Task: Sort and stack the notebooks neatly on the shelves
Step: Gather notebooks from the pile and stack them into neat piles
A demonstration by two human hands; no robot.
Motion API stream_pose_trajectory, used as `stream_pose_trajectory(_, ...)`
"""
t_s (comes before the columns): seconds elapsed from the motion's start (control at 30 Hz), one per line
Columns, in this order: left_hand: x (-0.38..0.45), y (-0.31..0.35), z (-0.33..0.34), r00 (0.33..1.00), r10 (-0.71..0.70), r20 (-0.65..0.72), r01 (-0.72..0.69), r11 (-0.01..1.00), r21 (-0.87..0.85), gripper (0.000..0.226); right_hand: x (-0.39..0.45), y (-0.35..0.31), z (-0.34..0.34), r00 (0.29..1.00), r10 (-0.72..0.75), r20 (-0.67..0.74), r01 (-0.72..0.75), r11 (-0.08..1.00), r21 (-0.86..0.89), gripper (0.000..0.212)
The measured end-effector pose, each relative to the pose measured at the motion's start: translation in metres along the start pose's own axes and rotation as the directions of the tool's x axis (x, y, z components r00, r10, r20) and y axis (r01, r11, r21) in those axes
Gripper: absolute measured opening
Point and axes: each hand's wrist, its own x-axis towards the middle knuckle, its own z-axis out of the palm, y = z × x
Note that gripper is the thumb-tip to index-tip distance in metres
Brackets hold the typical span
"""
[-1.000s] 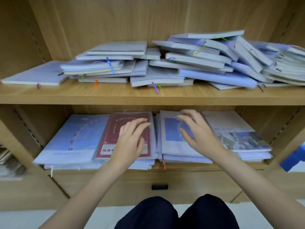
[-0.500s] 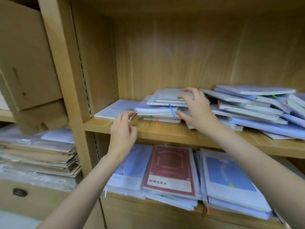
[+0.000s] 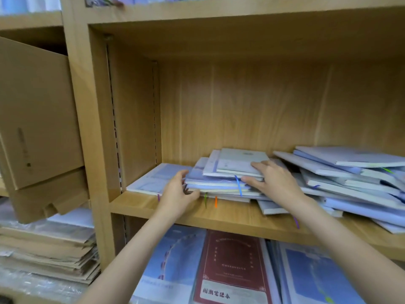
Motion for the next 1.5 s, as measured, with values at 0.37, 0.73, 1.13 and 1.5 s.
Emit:
stream_pose_trajectory(0.37, 0.014, 0.019, 0.000, 0.894, -0.426, 0.140, 0.403, 0.628, -0.666, 0.044, 0.002, 0.000, -0.003, 0.997, -0.029, 0.067, 0.016, 0.982, 0.187, 0.073)
stream_pose_trajectory(0.73, -0.005, 0.056, -0.054, 0.857, -0.515, -0.021, 0.276, 0.493, -0.825, 0.006, 0.009, -0.014, -0.011, 0.997, 0.054, -0.046, -0.058, 0.993, -0.098, 0.062)
stream_pose_trajectory(1.13, -0.049, 0.095, -0.147, 0.852, -0.294, -0.433, -0.126, 0.687, -0.715, 0.023, -0.023, -0.069, -0.037, 0.987, -0.161, -0.009, 0.159, 0.963, 0.217, 0.053)
stream_pose_trajectory(1.5, -0.077, 0.141, -0.039, 0.997, -0.054, 0.047, 0.071, 0.651, -0.755, 0.028, -0.098, -0.018, -0.108, 0.999, -0.032, 0.012, -0.009, 0.082, 0.997, 0.033)
